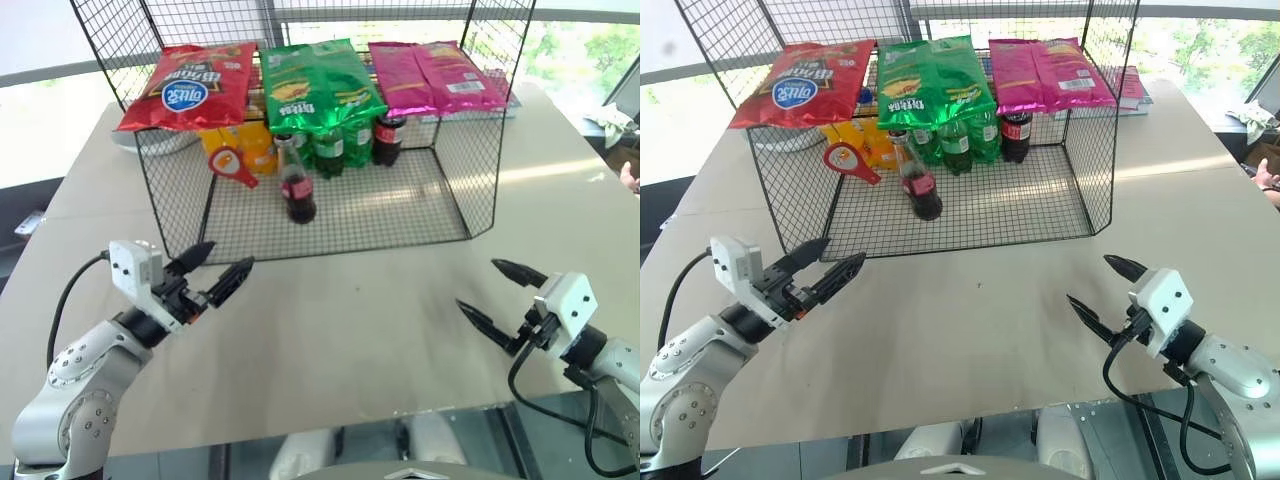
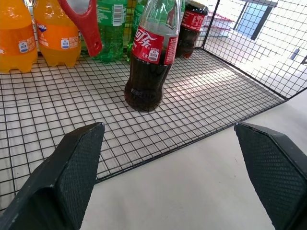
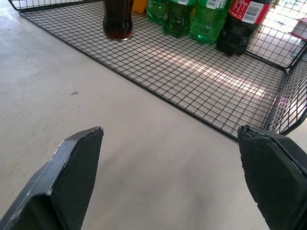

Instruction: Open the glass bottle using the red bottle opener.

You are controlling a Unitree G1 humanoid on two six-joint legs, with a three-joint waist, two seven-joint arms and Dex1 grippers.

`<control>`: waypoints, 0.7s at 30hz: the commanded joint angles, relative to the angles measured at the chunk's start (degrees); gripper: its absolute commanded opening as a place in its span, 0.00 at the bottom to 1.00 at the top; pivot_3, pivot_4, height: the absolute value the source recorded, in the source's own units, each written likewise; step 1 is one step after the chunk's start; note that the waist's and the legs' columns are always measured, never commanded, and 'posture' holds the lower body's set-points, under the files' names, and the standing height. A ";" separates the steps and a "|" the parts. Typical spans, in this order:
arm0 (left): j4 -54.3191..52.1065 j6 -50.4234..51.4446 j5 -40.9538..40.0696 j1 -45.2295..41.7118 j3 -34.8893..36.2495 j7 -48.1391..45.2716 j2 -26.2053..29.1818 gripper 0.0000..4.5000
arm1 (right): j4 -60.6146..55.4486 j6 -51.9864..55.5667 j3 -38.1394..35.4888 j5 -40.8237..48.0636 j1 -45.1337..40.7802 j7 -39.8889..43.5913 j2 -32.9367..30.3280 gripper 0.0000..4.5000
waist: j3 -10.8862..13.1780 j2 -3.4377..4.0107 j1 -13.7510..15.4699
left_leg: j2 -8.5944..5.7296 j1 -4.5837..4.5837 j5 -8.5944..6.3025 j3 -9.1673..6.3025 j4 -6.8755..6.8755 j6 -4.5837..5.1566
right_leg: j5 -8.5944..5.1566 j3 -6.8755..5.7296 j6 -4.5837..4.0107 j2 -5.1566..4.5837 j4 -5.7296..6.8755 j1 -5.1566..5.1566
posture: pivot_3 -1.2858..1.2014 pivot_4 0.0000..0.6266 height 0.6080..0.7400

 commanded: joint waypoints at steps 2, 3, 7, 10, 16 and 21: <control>-1.22 -0.77 0.79 -0.60 0.48 -1.52 1.29 1.00 | -0.55 -1.25 1.26 -0.26 -2.47 -1.06 1.65 1.00 | 0.00 -0.01 -0.01 | 0.01 0.00 0.00 0.00 0.00 0.00 | 0.00 0.00 0.00 0.01 0.00 0.00 | 0.52 0.24 1.00; -0.92 -1.02 0.98 -1.03 0.22 -1.88 1.32 1.00 | 0.03 -1.33 2.17 -0.74 -3.60 -1.28 2.00 1.00 | 0.00 -0.01 -0.06 | 0.01 0.00 0.00 0.00 0.00 0.00 | 0.00 -0.01 0.00 0.01 0.00 0.00 | 0.52 0.24 1.00; -1.90 -2.13 2.02 -1.17 0.05 -1.88 0.38 1.00 | 1.21 -1.33 3.52 -2.06 -6.43 -2.97 3.71 1.00 | 0.00 0.00 -0.10 | 0.00 0.02 0.00 0.03 0.05 0.00 | 0.00 0.01 0.00 0.01 0.07 -0.01 | 0.52 0.24 1.00; -1.97 -2.34 4.71 -2.12 -0.91 1.05 -0.71 1.00 | 1.80 -2.08 4.29 -3.52 -7.65 -3.71 4.54 1.00 | -0.01 -0.01 0.02 | 0.00 0.00 0.00 0.03 0.05 0.00 | 0.00 0.01 -0.01 0.01 0.06 -0.03 | 0.52 0.24 1.00; -1.48 -2.47 7.08 -5.73 -1.48 6.78 -3.93 1.00 | 0.59 -3.46 6.12 -3.01 -9.60 -4.03 6.84 1.00 | -0.01 -0.02 -0.02 | -0.02 0.00 0.00 0.03 0.08 0.00 | 0.00 0.01 -0.01 0.00 0.09 -0.02 | 0.52 0.24 1.00; 2.11 -1.24 7.22 -12.16 0.28 11.66 -4.59 1.00 | -1.13 -4.51 7.44 -0.75 -12.05 -2.63 8.01 1.00 | -0.02 -0.03 -0.07 | -0.02 0.00 0.00 0.04 0.26 0.00 | 0.00 0.03 0.00 0.01 0.33 -0.05 | 0.52 0.24 1.00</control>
